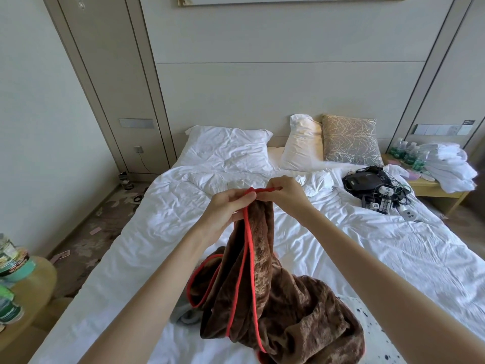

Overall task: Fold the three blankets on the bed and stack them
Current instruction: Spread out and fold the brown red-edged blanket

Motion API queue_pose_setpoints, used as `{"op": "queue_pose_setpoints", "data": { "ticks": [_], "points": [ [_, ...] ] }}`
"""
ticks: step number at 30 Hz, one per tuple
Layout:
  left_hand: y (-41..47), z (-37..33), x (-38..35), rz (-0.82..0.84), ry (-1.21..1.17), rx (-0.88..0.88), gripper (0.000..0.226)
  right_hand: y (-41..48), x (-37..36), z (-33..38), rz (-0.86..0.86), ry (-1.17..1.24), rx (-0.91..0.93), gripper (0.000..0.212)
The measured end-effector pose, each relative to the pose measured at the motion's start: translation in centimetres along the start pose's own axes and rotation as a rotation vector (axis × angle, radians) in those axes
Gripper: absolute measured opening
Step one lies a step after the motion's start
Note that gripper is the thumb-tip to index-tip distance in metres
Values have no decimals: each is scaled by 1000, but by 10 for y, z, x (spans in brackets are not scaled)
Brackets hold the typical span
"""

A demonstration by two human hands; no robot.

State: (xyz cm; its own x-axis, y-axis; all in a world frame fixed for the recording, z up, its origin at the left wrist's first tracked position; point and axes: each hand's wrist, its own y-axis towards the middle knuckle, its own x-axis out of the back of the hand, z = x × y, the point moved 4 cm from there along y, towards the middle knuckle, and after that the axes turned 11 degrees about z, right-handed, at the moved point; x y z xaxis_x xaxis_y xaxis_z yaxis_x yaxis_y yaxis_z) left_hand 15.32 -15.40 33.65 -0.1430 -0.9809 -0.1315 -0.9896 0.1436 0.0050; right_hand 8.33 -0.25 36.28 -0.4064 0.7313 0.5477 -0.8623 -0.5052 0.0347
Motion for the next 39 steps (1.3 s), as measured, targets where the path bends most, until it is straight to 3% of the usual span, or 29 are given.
{"op": "queue_pose_setpoints", "data": {
  "ticks": [4, 9, 14, 16, 20, 23, 29, 35, 39],
  "points": [
    [-2, -7, 7, -73, 186, -35, 20, 5, -3, 1, 32, 97, 34, 27],
    [-5, -29, 16, -58, 377, -73, 22, 10, -15, 4, 423, 313, 35, 38],
    [-11, -59, 34, -85, 501, -108, 21, 16, -28, 20, 604, 248, 100, 19],
    [-14, -69, 43, -140, 543, -120, 19, 22, -31, 24, 596, 198, 95, 9],
    [-21, -83, 66, -320, 650, -180, 18, 36, -30, 19, 498, 37, 62, 43],
    [-29, -88, 90, -466, 672, -218, 20, 41, -27, 0, 493, -112, 13, 36],
    [-45, -93, 126, -666, 629, -280, 27, 34, -21, -51, 463, -379, -67, 50],
    [-57, -94, 146, -810, 635, -279, 25, 26, -18, -76, 510, -538, -85, 27],
    [-53, -98, 153, -851, 714, -207, 23, 35, -2, -58, 263, -365, -33, 25]
  ]
}}
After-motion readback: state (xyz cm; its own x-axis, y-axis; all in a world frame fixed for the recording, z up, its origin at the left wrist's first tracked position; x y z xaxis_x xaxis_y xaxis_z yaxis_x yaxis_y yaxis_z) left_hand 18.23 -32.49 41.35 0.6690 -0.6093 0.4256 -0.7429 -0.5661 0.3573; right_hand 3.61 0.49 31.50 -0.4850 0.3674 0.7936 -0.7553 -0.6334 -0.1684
